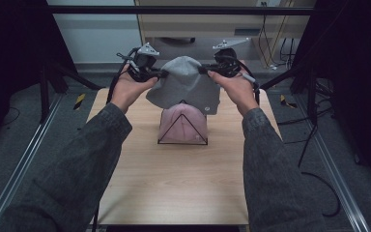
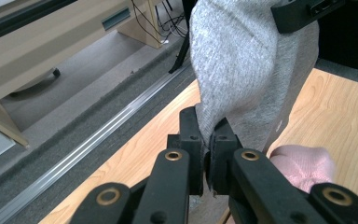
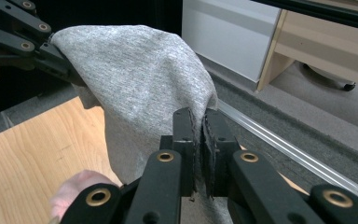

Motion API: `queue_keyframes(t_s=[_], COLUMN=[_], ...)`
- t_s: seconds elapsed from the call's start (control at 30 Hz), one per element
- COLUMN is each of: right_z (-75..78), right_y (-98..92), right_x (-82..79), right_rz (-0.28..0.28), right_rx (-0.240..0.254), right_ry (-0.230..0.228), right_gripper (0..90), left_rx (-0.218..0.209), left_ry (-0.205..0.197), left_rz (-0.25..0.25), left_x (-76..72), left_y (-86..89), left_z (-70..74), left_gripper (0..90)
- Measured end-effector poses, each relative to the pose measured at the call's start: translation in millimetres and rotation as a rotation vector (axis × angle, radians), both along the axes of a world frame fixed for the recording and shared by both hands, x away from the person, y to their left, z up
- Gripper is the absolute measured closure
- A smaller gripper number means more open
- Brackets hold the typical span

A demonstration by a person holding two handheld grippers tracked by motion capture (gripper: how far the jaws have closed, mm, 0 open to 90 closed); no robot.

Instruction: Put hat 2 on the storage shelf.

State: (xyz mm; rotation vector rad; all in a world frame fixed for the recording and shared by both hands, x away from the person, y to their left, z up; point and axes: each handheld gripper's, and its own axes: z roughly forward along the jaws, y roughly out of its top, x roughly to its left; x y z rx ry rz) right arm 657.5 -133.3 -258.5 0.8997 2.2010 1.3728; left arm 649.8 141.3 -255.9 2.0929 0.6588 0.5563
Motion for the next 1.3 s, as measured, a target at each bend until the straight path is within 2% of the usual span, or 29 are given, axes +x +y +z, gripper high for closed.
queue_keyframes(t_s=[0.2,0.37,1.3], right_z=[-8.3,-19.5,-48.7], right_y=[1.0,3.9,10.3], right_x=[-2.3,-3.0,-4.8], right_rz=[0.005,0.008,0.021], right_rx=[-0.033,-0.057,-0.08], right_ry=[0.006,0.029,0.075], right_gripper=[85.1,85.1,85.1], left_rx=[0.008,0.02,0.022], left_ry=[0.007,0.02,0.064], left_rz=[-0.022,-0.03,-0.022], left_x=[-2.4,-3.0,-5.6], left_y=[-0.1,-0.1,4.8], left_z=[-10.1,-19.1,-48.6], left_gripper=[87.1,87.0,87.1])
